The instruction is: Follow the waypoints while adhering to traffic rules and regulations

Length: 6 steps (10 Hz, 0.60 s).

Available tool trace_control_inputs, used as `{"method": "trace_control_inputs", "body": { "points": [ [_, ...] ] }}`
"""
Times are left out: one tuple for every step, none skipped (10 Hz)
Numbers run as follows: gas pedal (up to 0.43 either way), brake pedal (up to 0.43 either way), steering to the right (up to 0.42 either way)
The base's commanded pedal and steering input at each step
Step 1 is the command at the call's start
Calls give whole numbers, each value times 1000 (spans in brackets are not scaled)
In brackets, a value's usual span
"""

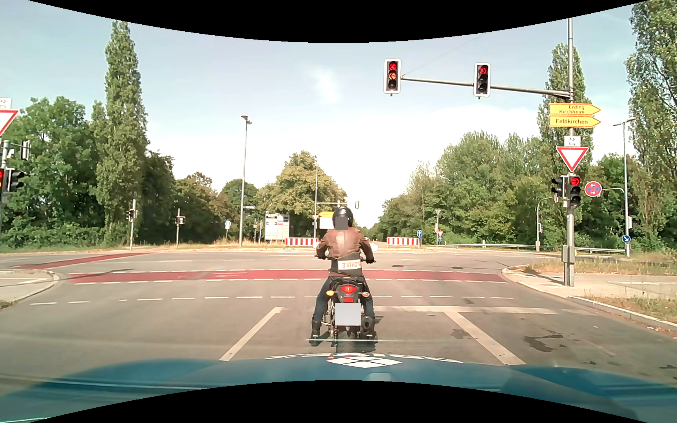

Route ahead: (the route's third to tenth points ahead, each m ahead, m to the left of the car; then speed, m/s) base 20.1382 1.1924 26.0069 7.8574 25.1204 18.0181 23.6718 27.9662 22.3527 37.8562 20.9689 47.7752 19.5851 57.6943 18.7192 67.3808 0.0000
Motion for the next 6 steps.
{"method": "trace_control_inputs", "body": {
  "points": [
    [0, 311, 1],
    [0, 311, 0],
    [0, 311, 1],
    [0, 317, 0],
    [0, 311, 0],
    [0, 311, 1]
  ]
}}
